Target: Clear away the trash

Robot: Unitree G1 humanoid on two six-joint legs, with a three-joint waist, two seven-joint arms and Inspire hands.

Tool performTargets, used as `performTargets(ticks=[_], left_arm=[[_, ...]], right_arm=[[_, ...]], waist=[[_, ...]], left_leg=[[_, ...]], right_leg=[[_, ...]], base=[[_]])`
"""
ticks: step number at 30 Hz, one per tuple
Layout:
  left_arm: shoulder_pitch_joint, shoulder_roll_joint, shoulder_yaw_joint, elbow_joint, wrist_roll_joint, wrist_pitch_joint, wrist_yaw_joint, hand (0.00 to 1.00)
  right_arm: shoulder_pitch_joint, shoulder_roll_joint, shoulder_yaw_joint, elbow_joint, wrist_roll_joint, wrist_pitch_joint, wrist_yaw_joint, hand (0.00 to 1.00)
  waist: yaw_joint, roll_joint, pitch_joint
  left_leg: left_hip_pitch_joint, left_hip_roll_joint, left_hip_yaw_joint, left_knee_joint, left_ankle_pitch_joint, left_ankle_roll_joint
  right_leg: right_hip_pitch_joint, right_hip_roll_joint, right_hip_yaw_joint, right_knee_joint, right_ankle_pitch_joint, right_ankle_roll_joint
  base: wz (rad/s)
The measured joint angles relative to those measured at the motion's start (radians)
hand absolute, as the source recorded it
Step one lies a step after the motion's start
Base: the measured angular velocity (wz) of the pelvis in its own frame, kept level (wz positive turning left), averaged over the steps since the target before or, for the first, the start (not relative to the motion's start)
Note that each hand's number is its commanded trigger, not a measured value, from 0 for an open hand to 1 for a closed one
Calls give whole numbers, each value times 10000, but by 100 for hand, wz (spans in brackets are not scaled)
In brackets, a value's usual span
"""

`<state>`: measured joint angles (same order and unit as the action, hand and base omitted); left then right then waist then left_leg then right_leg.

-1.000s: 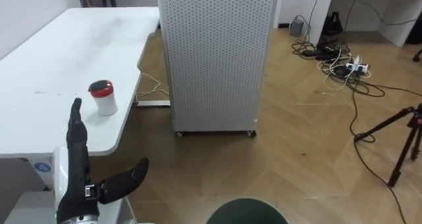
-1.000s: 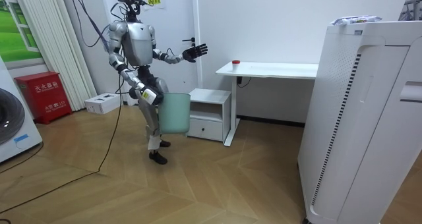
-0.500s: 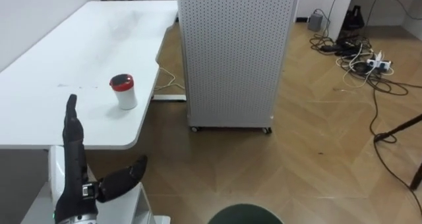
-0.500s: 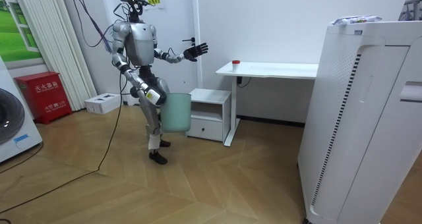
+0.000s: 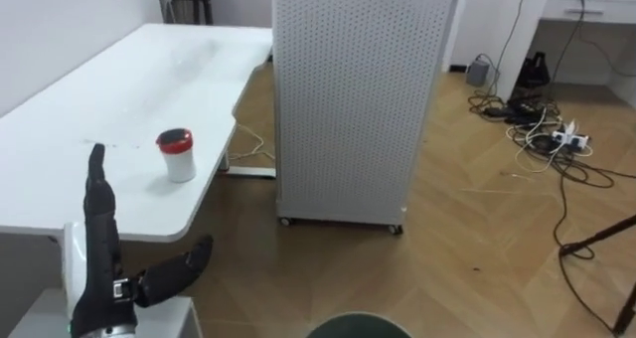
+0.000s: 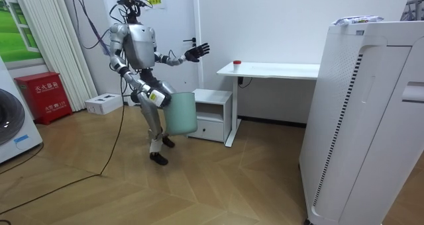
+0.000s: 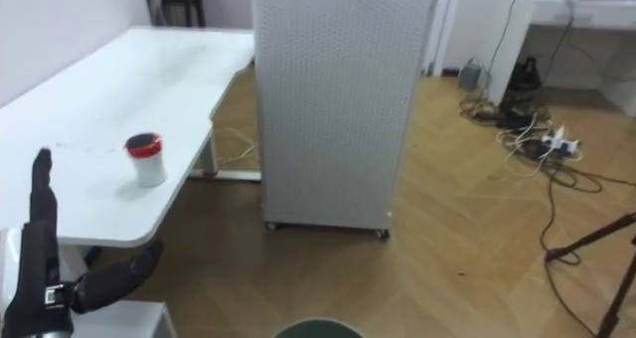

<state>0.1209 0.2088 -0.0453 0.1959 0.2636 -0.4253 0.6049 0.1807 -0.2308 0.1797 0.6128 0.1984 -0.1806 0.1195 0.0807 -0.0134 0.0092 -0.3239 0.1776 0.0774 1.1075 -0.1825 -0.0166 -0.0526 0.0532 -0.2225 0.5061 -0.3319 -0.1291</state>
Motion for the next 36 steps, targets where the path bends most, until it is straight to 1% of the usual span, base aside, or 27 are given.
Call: performTargets(ticks=[1, 2, 3, 4, 5, 6, 7, 8, 9, 11, 12, 13, 14, 15, 16, 17, 18, 19, 21, 22, 23, 24, 25, 28, 29, 32, 36], left_arm=[[10, -36, 4, -1, 23, -4, 0, 0], [9, -35, 42, -2, 21, -4, 38, 0], [8, -32, 52, -2, 21, -5, 89, 0], [7, -31, 54, -1, 32, -15, 225, 0], [-10, -31, 55, -1, 43, -57, 268, 0], [-22, -24, 56, -1, 44, -79, 276, 0], [11, -25, 53, 0, 44, -121, 353, 0], [-9, -32, 35, 0, 42, -122, 386, 0], [-5, -29, 25, 0, 36, -122, 385, 0], [-8, -30, 16, -1, 14, -132, 379, 0], [-10, -30, 24, -1, 14, -140, 379, 0], [-25, -10, 73, -2, 35, -160, 380, 0], [-50, -11, 112, -1, 51, -163, 408, 0], [-52, -7, 132, -1, 81, -166, 434, 0], [-50, -10, 116, 0, 146, -167, 475, 0], [-54, -10, 115, 0, 140, -170, 472, 0], [-87, -2, 142, 4, 98, -172, 489, 0], [-184, -15, 162, 12, 26, -172, 587, 0], [-291, -21, 131, 8, 8, -182, 682, 0], [-377, -16, 114, 9, 13, -194, 703, 0], [-406, -3, 116, 10, 12, -193, 753, 0], [-407, 0, 113, 24, 15, -192, 797, 0], [-403, -20, 67, 58, 14, -191, 849, 0], [-417, -16, 52, 107, 8, -192, 916, 0], [-407, -18, 63, 108, 16, -192, 915, 0], [-401, -20, 188, 74, 31, -190, 925, 0], [-394, 6, 480, -18, 43, -190, 1044, 0]], right_arm=[[-46, -26, -30, 2, -5, 2, -134, 100], [-36, -18, -62, 28, -6, 8, -330, 100], [-29, -30, -58, 33, -5, 25, -391, 100], [-27, -48, -57, 36, -5, 83, -482, 100], [-28, -71, -55, 36, -4, 84, -558, 100], [-29, -72, -52, 36, -1, 84, -582, 100], [-6, -67, -33, 35, 0, 86, -575, 100], [-14, -89, -49, 23, 10, 82, -573, 100], [-12, -93, -48, 24, 15, 84, -587, 100], [-15, -99, -45, 25, 54, 73, -624, 100], [-13, -100, -43, 24, 54, 73, -616, 100], [-15, -93, -41, 24, 56, 73, -606, 100], [-18, -78, -38, 21, 59, 78, -624, 100], [-17, -55, -34, 21, 56, 90, -634, 100], [-14, -49, -32, 20, 56, 94, -663, 100], [-12, -48, -34, 21, 56, 97, -710, 100], [-15, -49, -33, 18, 57, 97, -735, 100], [-55, -65, -44, -16, 58, 96, -753, 100], [-28, -24, -33, -68, 51, 74, -816, 100], [-9, 6, -24, -69, 7, 72, -852, 100], [-16, 4, -20, -69, -6, 72, -845, 100], [-17, 9, -21, -63, -7, 74, -844, 100], [58, 10, -22, -56, -7, 74, -829, 100], [42, -12, -29, -51, 2, 74, -708, 100], [44, -13, -51, -51, -4, 73, -663, 100], [42, -27, -52, -53, -60, 74, -491, 100], [55, -21, -51, -102, -61, 75, -297, 100]], waist=[[62, -24, 50], [36, -25, 84], [50, -11, 112], [46, 5, 134], [40, 32, 119], [56, 7, 133], [59, -66, 99], [39, -107, 97], [46, -144, 87], [59, -155, 62], [71, -147, 57], [120, -140, 52], [159, -156, 60], [170, -210, 66], [202, -205, 55], [234, -182, 62], [249, -129, 62], [252, -29, 87], [77, 71, 65], [-26, 38, 36], [-39, -23, 10], [-69, -25, 13], [-225, 25, -50], [-126, 38, -32], [-39, -24, 6], [113, -224, 77], [237, -403, -6]], left_leg=[[-386, -206, 9, -730, -396, 11], [-679, -533, -18, -1914, -489, -126], [-741, -696, -67, -2678, -472, -169], [-729, -975, -127, -4344, -315, -235], [-702, -1223, -130, -5687, 79, -154], [-678, -1305, -109, -6055, 489, 49], [-466, -1476, -63, -6393, 919, 233], [-359, -1663, -55, -6448, 1122, 498], [-339, -1755, -36, -6357, 1081, 606], [-289, -1919, 93, -5858, 523, 755], [-289, -1932, 112, -5720, 370, 771], [-282, -1971, 194, -5504, 50, 803], [-219, -2067, 216, -5360, -223, 862], [-122, -2078, 259, -5320, -349, 901], [94, -2100, 257, -5232, -613, 981], [243, -2099, 219, -5219, -711, 992], [545, -2081, 86, -5288, -853, 983], [737, -2081, -208, -5365, -928, 945], [937, -2069, -658, -5635, -893, 881], [1012, -2078, -860, -5768, -873, 834], [1059, -2103, -960, -5826, -925, 727], [1084, -2114, -1103, -5800, -970, 657], [1149, -2061, -1425, -5850, -1021, 507], [1498, -1866, -1652, -6373, -894, 191], [1655, -1817, -1651, -6597, -837, 105], [1917, -1687, -1653, -6992, -745, -43], [1961, -1623, -1651, -7262, -714, -88]], right_leg=[[6, -55, 14, -97, 1, -18], [67, -84, 7, -254, -3, -34], [129, -95, -18, -357, -3, -31], [176, -166, -33, -464, -76, 19], [244, -212, -21, -503, -182, 82], [317, -265, -6, -518, -252, 137], [432, -389, -10, -585, -388, 273], [486, -531, -46, -589, -549, 418], [527, -610, -31, -585, -628, 493], [750, -852, -94, -513, -834, 753], [764, -893, -109, -413, -862, 805], [796, -1015, -317, -23, -925, 924], [614, -1257, -550, 814, -942, 963], [444, -1419, -543, 1393, -922, 1000], [84, -1674, -534, 2532, -637, 1467], [-109, -1755, -502, 3077, -374, 1705], [-420, -1838, -298, 3707, -184, 1772], [-751, -1883, -251, 3747, -483, 1748], [-1206, -1953, -134, 2834, -637, 1837], [-1454, -2057, 104, 1730, -569, 1881], [-1579, -2129, 345, 534, -27, 1921], [-1592, -2173, 358, 187, 694, 1988], [-1374, -2067, 237, -58, 983, 1843], [-844, -1702, -36, -616, 984, 1624], [-709, -1648, -97, -758, 950, 1556], [-545, -1534, -201, -1077, 893, 1440], [-501, -1430, -253, -1332, 902, 1403]], base=[[-12], [-12], [-3], [4], [0], [0], [6], [8], [9], [6], [4], [0], [0], [4], [0], [0], [0], [24], [53], [53], [48], [60], [55], [32], [15], [2], [0]])
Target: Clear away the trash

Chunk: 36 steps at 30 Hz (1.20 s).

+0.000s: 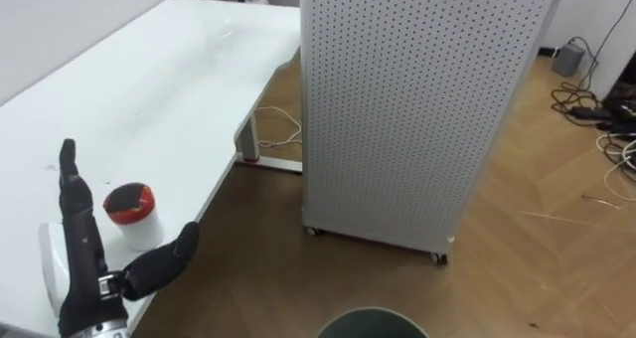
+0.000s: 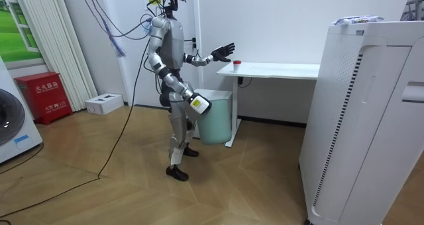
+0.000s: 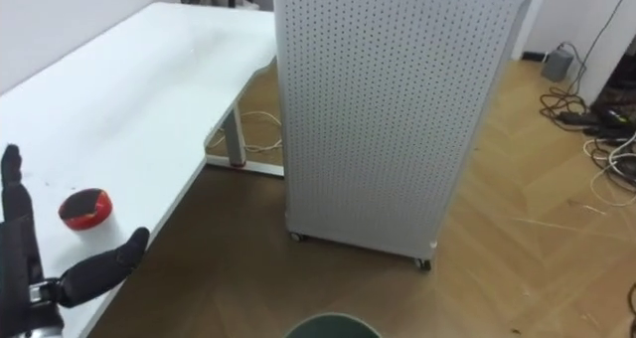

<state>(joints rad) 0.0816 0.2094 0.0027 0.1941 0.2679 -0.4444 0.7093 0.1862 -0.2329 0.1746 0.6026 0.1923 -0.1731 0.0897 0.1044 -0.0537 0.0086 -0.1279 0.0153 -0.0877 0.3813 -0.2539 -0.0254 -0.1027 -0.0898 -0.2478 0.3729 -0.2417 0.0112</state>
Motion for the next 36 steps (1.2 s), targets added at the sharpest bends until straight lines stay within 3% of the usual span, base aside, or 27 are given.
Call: performTargets(ticks=[1, 8, 13, 18, 24, 30, 36], left_arm=[[0, 5, 42, -117, -7, 0, 59, 0], [2, 47, 56, -218, -17, 1, 57, 0], [57, 52, 40, -68, -72, -1, 76, 0], [113, 63, -109, 448, -844, 2, 72, 0], [67, 73, -98, 1144, -1518, 8, 55, 0], [-463, 108, -109, 1899, -1606, 170, 60, 0], [-1083, 93, -377, 3029, -2001, 559, 71, 0]], right_arm=[[2, 1, 5, 0, 0, 0, 32, 100], [-91, 7, 8, -10, 7, 0, 332, 100], [-86, 15, 89, -126, 49, 0, 386, 100], [-81, 8, 404, -398, 48, 0, 389, 100], [-68, 6, 586, -406, 18, 1, 610, 100], [-84, -45, 876, -350, 16, 56, 729, 100], [-86, -53, 886, -349, -201, 438, 755, 100]], waist=[[44, -59, -24], [176, -141, -2], [191, -204, 77], [106, -325, 134], [102, -370, 115], [86, -371, 114], [-61, -341, 126]], left_leg=[[1, 4, -1, -44, 1, 1], [219, 4, -214, -209, 1, 1], [454, 7, -213, -433, 2, 2], [331, 3, -229, -413, 2, 2], [190, 18, -231, -353, 0, 1], [-103, 61, -220, -189, 0, -1], [-368, 87, -227, -14, -1, -2]], right_leg=[[6, 9, -3, -10, 6, 6], [557, 101, -162, -629, 87, 67], [700, 80, -264, -647, 86, 70], [621, 85, -285, -651, 86, 69], [516, 104, -294, -642, 99, 63], [293, 140, -308, -646, 172, 34], [125, 166, -309, -641, 247, 15]], base=[[0], [10], [1], [1], [0], [0], [0]])
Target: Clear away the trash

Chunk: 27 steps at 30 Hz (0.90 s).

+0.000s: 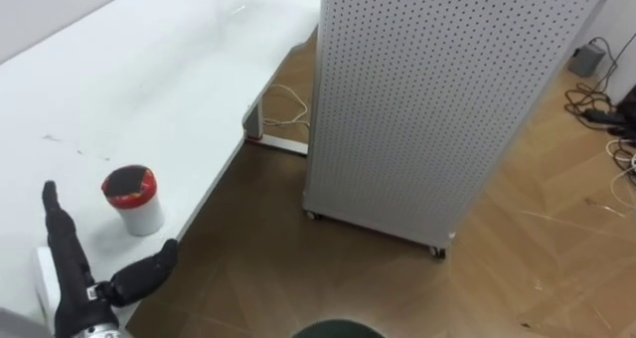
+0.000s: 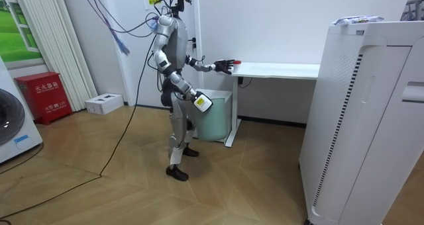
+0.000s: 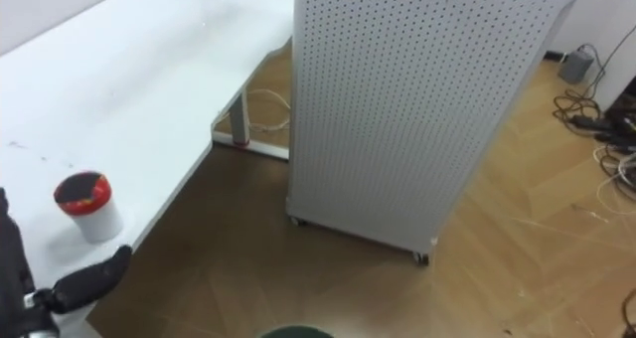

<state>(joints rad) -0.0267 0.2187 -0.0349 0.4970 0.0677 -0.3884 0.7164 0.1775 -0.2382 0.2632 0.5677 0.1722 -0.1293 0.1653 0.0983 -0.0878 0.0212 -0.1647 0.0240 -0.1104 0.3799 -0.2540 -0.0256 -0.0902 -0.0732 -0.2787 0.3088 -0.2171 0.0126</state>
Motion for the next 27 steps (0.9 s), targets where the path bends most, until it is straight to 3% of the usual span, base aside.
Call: performTargets(ticks=[10, 15, 19, 27], left_arm=[[-256, -9, -182, 539, -592, 69, 116, 0], [-525, 61, -179, 774, -768, -33, -62, 0], [-627, 154, -204, 777, -770, -236, -72, 0], [-1075, 368, -450, 1282, -1318, -506, 212, 0]], right_arm=[[-56, -33, -27, -22, -235, 181, -7, 100], [-388, -31, -8, 19, -237, 182, -4, 100], [-435, -2, 0, 20, -227, 180, -18, 100], [-497, -5, 275, 20, -228, 170, -299, 100]], waist=[[-207, 270, -12], [-230, 177, 23], [-250, 5, 4], [-423, -8, 19]], left_leg=[[10, 0, 164, -55, 1, 6], [-76, -36, 248, -60, 63, 45], [-193, -38, 215, 28, 71, 48], [-431, -25, 228, 310, 71, 48]], right_leg=[[-167, -62, 94, 224, 18, -5], [-328, -143, 130, 380, 9, -7], [-399, -135, 156, 372, 11, -6], [-586, -142, 179, 524, 16, -10]], base=[[-5], [-2], [2], [1]])
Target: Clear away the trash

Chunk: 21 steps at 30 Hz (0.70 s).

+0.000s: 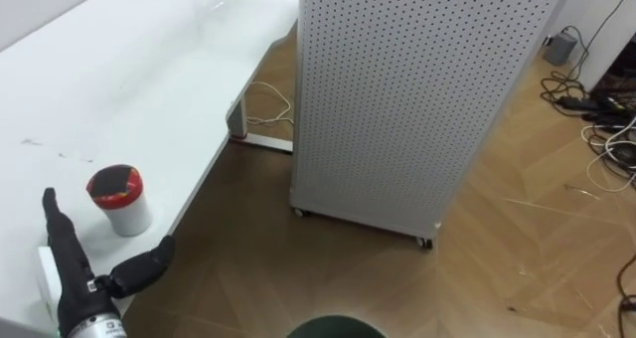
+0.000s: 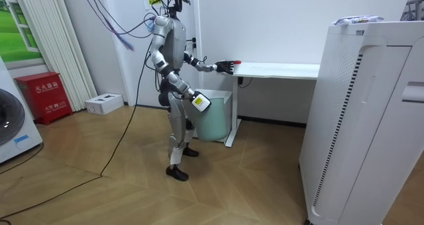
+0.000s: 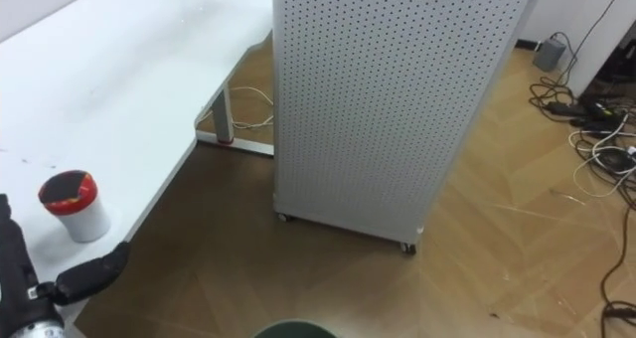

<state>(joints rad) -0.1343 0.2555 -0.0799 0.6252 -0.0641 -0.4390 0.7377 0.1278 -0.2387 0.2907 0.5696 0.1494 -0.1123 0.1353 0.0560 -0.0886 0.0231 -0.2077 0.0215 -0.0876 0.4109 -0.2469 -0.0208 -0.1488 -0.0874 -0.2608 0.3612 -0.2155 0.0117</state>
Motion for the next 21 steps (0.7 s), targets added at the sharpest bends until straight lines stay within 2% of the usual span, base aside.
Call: performTargets(ticks=[3, 13, 21], left_arm=[[-220, 9, -22, 64, -340, -47, 19, 0], [-432, 46, -8, 237, -431, -360, 677, 0], [-654, 70, -4, 413, -442, -312, 674, 0]], right_arm=[[-49, 7, 13, 0, 0, 0, -20, 100], [-99, 12, 14, 0, 4, 0, -6, 100], [-97, 20, 37, 22, -1, 0, 104, 100]], waist=[[-5, 9, 33], [-236, 37, 47], [-268, 74, 73]], left_leg=[[-149, -2, 10, 45, -1, 1], [-420, 21, 20, 48, 4, -3], [-423, 19, 20, 52, 4, -2]], right_leg=[[-145, 3, 93, 7, 2, -3], [-366, 38, 5, 22, 19, -24], [-364, 25, -13, 12, 22, -22]], base=[[0], [2], [0]])
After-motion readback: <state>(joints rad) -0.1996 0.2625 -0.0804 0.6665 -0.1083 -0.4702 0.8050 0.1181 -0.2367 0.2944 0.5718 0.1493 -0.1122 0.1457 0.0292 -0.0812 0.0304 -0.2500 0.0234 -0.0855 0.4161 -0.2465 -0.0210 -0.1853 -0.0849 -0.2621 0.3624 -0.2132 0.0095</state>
